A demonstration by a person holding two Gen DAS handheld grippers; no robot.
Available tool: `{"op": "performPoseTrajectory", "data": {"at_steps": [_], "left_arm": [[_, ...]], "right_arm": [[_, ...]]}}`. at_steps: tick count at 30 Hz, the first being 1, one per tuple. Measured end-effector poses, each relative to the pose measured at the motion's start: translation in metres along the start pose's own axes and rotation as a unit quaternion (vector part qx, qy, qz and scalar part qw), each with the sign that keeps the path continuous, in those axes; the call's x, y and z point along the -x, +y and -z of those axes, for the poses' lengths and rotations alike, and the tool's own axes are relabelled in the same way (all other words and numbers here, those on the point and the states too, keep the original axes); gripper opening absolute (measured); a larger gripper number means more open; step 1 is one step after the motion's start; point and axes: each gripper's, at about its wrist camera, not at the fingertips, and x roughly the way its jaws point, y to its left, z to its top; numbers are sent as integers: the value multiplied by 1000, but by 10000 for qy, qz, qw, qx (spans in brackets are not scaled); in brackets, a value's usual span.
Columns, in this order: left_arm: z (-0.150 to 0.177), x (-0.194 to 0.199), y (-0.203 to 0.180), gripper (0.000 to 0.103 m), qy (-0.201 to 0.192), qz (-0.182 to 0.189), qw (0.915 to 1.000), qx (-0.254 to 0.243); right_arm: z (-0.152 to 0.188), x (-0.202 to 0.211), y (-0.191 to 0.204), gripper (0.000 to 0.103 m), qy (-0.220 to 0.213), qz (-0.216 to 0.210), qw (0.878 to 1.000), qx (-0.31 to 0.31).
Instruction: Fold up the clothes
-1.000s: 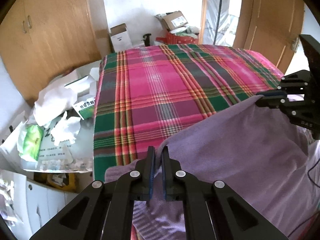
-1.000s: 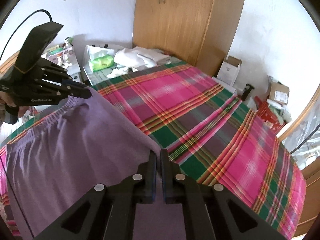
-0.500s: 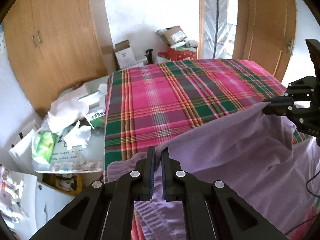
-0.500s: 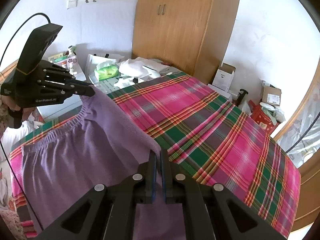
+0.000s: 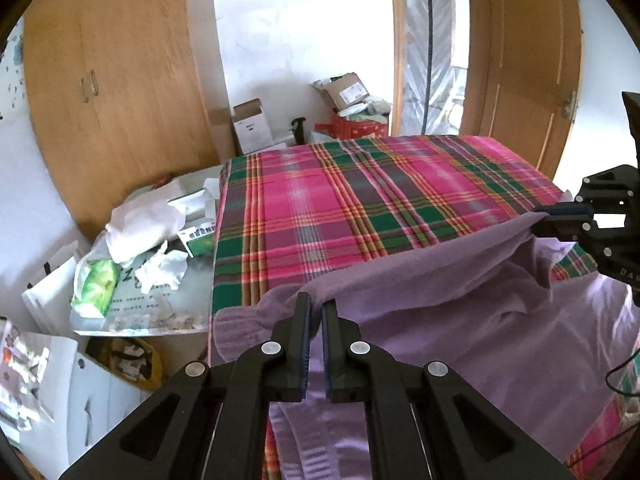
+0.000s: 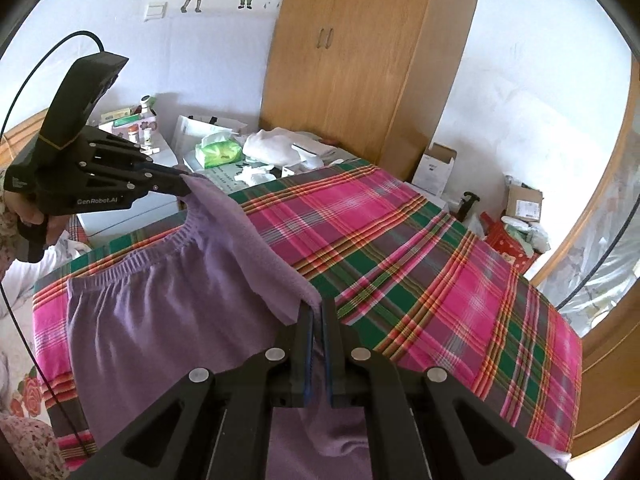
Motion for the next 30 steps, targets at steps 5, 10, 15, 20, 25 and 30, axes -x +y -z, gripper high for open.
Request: {"op": "performPoseTrajectory", "data": {"at_steps": [5, 10, 15, 20, 25, 30], "left_arm": [[14, 17, -6, 5, -107, 21, 9999, 13], [25, 34, -7, 5, -265, 37, 9996, 119], [39, 51, -12, 5, -349, -29, 9993, 115], [57, 61, -12, 5, -335, 7, 9992, 217], [76, 67, -11, 5, -364, 91, 9988, 318], [91, 73, -12, 5, -391, 153, 9983, 402]], "right_arm": [[9, 16, 21, 4, -139, 328, 9992, 200], [18, 30, 38, 4, -229, 436, 9984, 291], [28, 40, 56, 4, -265, 521, 9976, 384], [39, 45, 73, 4, -289, 623, 9966, 449], [50, 52, 87, 4, -314, 741, 9957, 451], [60, 57, 98, 4, -302, 788, 9955, 436]]}}
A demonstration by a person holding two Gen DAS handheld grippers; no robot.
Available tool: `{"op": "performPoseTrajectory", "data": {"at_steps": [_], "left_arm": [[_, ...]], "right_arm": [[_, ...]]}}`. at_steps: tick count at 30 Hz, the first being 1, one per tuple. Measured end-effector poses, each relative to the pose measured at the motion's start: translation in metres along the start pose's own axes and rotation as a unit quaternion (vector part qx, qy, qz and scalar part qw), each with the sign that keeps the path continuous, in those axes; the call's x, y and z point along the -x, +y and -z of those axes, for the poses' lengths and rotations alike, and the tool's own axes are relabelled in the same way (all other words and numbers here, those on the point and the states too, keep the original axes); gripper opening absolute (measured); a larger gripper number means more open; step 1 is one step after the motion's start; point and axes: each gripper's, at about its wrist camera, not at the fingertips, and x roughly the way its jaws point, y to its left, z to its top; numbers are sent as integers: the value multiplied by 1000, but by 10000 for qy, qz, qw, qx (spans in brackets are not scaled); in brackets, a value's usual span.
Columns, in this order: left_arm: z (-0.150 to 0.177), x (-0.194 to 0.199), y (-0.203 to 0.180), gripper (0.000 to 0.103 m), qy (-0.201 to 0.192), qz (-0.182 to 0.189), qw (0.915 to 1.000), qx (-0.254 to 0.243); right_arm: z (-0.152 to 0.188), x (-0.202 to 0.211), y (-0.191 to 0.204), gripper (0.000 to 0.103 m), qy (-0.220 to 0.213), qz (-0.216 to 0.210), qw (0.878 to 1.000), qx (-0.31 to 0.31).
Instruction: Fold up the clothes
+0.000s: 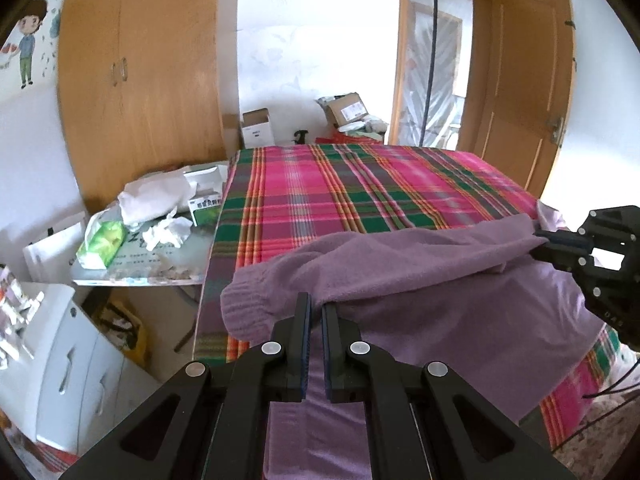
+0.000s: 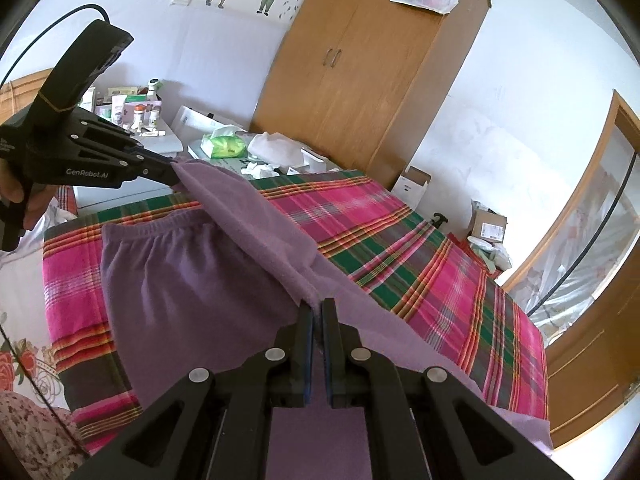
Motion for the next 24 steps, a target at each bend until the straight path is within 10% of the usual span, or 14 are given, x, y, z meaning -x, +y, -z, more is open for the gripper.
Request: {"op": "performPoseTrajectory", "data": {"at_steps": [24], "left_arm": [[62, 1, -9, 5, 325, 83, 9994, 92]], "right_arm": [[48, 1, 32, 4, 523, -483, 9968, -354]]}}
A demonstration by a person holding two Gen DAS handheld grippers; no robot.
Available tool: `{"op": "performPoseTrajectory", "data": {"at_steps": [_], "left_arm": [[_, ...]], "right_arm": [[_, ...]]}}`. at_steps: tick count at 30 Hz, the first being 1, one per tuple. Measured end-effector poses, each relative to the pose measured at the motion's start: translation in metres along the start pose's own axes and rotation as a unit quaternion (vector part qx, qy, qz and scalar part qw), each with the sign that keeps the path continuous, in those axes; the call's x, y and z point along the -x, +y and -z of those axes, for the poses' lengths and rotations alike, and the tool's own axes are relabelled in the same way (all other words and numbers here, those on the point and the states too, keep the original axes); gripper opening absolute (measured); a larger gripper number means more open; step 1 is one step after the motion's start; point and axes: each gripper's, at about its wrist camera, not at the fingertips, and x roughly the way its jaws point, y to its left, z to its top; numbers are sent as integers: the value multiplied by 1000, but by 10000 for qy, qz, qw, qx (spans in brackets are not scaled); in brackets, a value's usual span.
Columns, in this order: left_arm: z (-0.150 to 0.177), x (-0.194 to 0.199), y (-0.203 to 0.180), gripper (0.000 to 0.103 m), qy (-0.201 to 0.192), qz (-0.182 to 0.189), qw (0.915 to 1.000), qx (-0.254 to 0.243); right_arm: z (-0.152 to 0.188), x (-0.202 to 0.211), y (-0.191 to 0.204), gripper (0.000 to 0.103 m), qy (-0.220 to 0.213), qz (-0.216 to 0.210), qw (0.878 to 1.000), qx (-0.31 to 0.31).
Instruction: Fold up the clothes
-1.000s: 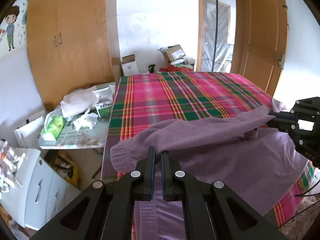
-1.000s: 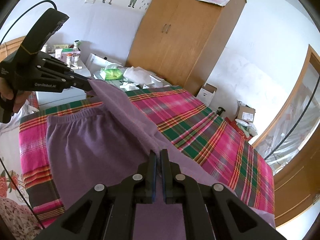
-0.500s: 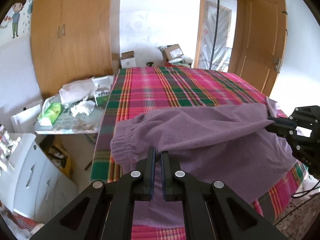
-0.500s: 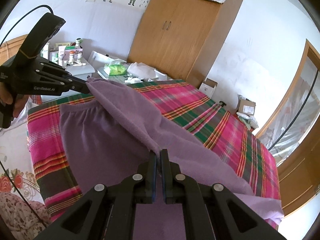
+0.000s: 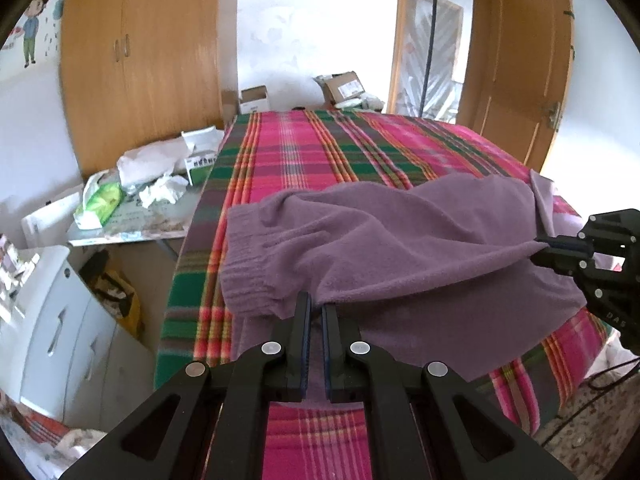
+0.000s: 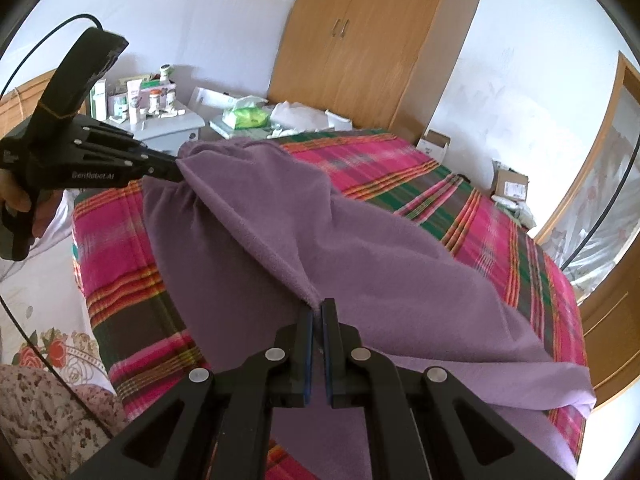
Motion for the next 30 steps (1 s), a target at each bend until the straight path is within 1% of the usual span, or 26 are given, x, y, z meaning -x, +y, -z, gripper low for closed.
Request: {"op": "performPoseTrajectory", "data": {"at_steps": [9, 11, 14, 16, 17, 18, 19, 20, 21, 22, 23, 24, 25, 26, 30], "left_arm": [[15, -4, 3, 5, 234, -48, 9996, 141], [19, -4, 10, 5, 325, 90, 9985, 434], [24, -4, 26, 6, 405, 407, 9926, 1073], [26, -3, 37, 16, 368, 617, 9862, 1494], [27, -3, 42, 18, 353, 748, 9818, 1708], [27, -4, 47, 24, 356, 949, 9756, 1947], [28, -6, 53, 32, 356, 1149, 9677, 2216], [28, -8, 58, 34, 350, 1326, 9586, 2494], [30, -10, 65, 37, 303, 1507, 9472, 2814], [32, -12, 71, 44, 257, 1648, 9353, 3120], [33, -15, 76, 47, 227, 1763, 9236, 3397], [35, -19, 81, 48, 212, 1872, 9117, 3652], [35, -23, 84, 48, 228, 1972, 9020, 3835], [35, -26, 84, 48, 255, 2059, 8953, 3942], [35, -32, 75, 48, 460, 2264, 8785, 4182]], "right_arm": [[13, -15, 5, 4, 250, -135, 9996, -20], [15, -16, 4, 4, 265, -165, 9995, -45], [16, -17, 3, 4, 274, -183, 9994, -56], [17, -17, 2, 4, 278, -186, 9994, -57], [18, -17, 3, 4, 283, -185, 9994, -49], [18, -17, 3, 4, 281, -186, 9994, -49], [18, -17, 2, 4, 275, -188, 9994, -54], [18, -16, 2, 4, 255, -196, 9995, -79], [18, -15, 1, 4, 232, -208, 9995, -110], [18, -14, -1, 4, 200, -230, 9994, -160], [18, -13, -3, 4, 167, -250, 9993, -210], [17, -12, -6, 4, 138, -262, 9992, -258], [17, -12, -7, 4, 115, -273, 9991, -294], [16, -12, -9, 4, 94, -284, 9990, -328], [13, -11, -13, 4, 20, -304, 9988, -395]]}}
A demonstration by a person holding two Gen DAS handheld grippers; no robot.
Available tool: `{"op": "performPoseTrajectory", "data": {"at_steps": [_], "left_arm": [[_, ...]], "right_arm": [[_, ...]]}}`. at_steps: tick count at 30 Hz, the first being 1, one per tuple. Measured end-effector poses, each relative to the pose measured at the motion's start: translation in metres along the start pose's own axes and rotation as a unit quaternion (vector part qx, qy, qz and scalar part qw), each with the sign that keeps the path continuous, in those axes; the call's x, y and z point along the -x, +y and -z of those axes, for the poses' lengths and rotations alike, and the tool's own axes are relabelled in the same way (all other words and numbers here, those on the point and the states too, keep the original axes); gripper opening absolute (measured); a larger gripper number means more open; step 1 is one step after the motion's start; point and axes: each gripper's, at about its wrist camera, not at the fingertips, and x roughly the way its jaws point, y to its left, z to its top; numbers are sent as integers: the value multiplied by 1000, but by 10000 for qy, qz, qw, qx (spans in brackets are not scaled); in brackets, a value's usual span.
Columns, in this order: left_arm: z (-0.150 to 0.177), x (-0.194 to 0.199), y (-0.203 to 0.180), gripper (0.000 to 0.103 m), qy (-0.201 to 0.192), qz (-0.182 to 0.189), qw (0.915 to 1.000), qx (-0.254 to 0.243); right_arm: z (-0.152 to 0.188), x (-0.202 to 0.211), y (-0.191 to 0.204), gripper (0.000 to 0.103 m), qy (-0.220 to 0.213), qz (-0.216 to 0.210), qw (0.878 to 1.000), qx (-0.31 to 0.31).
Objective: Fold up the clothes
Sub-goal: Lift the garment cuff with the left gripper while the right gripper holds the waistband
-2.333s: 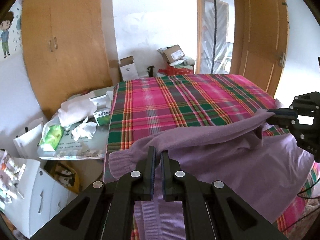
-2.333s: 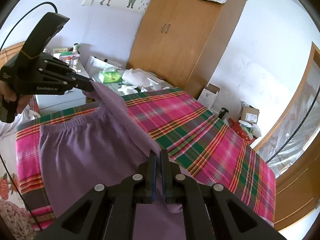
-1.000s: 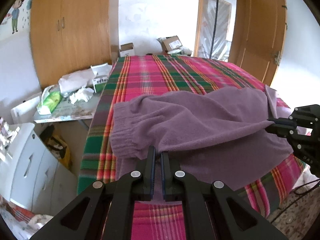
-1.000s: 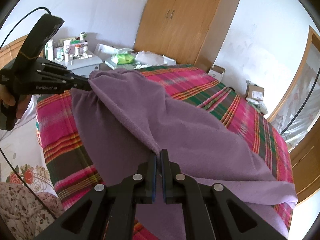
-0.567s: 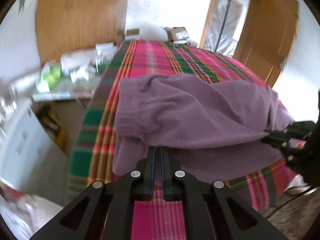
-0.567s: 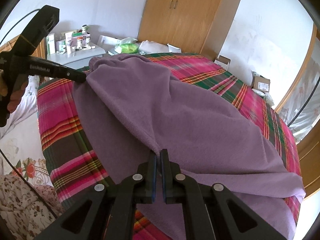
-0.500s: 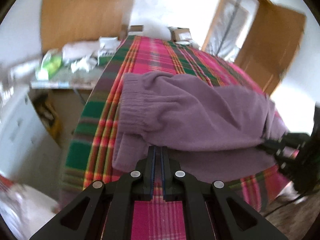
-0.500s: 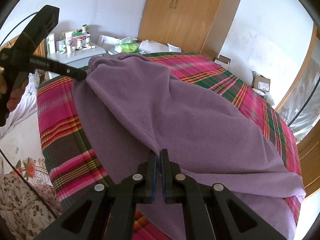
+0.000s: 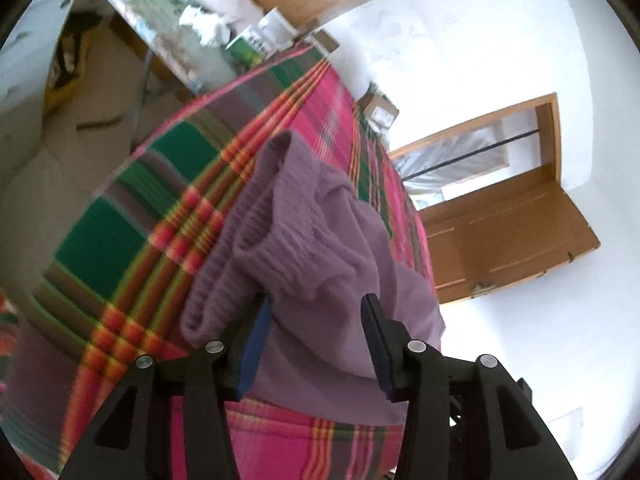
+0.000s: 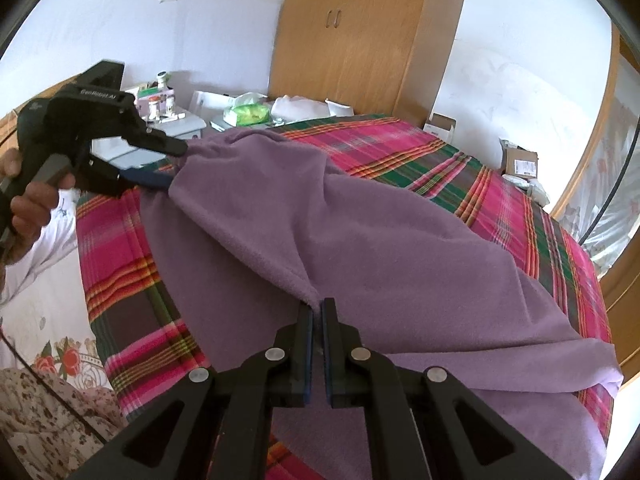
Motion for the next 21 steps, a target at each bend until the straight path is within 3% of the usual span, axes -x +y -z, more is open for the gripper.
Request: {"op": "performPoseTrajectory", "data": {"at_steps": [8, 11, 21], "left_arm": [[15, -19, -3, 48, 154, 366, 9974, 603], [15, -26, -4, 49, 133, 333, 9960, 819], [8, -7, 4, 48, -750, 363, 9867, 1397]], "right_arm": [[-2, 4, -7, 4, -158, -107, 9997, -147], [-2, 8, -10, 4, -232, -152, 9994, -192], [0, 11, -9, 4, -236, -186, 9993, -210]]}}
